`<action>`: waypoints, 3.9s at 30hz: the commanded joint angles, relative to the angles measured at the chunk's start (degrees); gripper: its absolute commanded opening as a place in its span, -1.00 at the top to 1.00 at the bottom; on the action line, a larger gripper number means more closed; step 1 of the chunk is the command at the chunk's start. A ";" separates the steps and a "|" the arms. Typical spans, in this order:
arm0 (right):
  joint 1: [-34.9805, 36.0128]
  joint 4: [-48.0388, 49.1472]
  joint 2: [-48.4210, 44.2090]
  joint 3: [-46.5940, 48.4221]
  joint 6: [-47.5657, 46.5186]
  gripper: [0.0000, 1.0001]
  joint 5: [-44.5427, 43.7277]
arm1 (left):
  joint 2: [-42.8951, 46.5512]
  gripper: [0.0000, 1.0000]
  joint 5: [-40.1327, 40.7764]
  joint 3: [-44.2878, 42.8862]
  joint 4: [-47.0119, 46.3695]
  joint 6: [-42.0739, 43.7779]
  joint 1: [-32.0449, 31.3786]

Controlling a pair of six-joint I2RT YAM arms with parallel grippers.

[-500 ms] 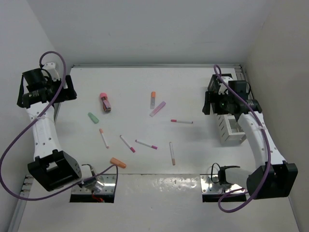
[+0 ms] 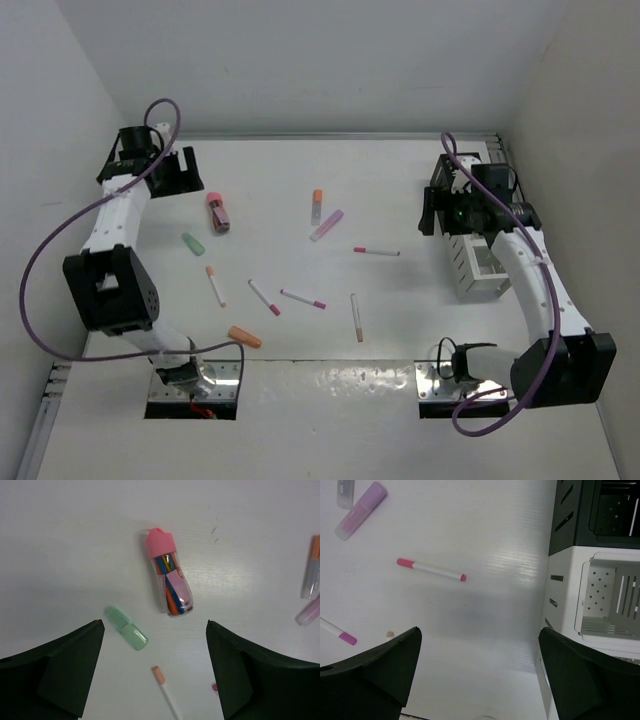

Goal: Sort the stationery into containers
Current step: Pick up the stationery from the center of the board, then place the stationery in the storage box.

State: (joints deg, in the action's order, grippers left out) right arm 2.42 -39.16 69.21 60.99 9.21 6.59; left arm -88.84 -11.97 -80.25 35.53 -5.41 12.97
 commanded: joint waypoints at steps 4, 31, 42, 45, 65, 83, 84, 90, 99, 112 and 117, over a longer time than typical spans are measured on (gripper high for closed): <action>0.31 -0.13 3.47 4.57 0.54 -0.98 0.27 | -12.66 -0.78 5.10 -5.53 -4.32 -6.45 -5.93; 1.98 1.45 8.48 7.30 0.46 -0.96 0.26 | -29.55 -0.40 16.36 -4.57 -5.73 -11.47 -12.97; 6.46 -1.00 9.27 14.32 -1.74 -0.95 2.37 | -21.84 0.84 -2.43 -3.78 -6.87 0.74 -12.97; 4.36 -2.07 10.33 18.37 -0.70 -0.97 7.70 | -11.33 0.94 -12.70 -0.54 -11.70 3.55 -12.97; 19.28 16.75 10.07 31.21 15.15 -0.98 32.62 | 9.12 0.86 -57.11 3.87 -45.02 -18.32 -32.13; 24.13 20.43 14.73 30.94 20.23 -0.65 32.52 | 11.93 0.89 -58.17 5.36 -46.25 -18.67 -34.77; 24.04 21.31 14.99 31.03 21.01 -0.59 33.13 | 11.85 0.89 -58.17 5.54 -46.34 -18.59 -34.86; 23.07 24.83 16.13 31.56 27.95 -0.31 36.21 | 11.23 0.88 -56.24 5.10 -44.85 -16.74 -35.03; 22.64 26.59 16.92 30.77 29.90 0.69 38.24 | 10.09 0.65 -54.83 4.66 -44.23 -17.00 -35.03; 1.03 24.63 12.71 23.75 8.83 1.00 16.55 | 3.78 -1.00 -37.53 -3.15 -21.58 -8.85 -24.05; -8.21 33.79 17.35 21.09 1.69 1.00 5.47 | 0.07 -1.00 -27.25 -10.10 -11.72 1.09 -24.49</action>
State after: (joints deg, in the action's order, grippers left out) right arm -3.55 -14.81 85.17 80.77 17.87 20.99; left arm -88.58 -46.54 -86.48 16.62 -11.60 -10.96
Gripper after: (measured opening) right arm 0.458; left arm 0.997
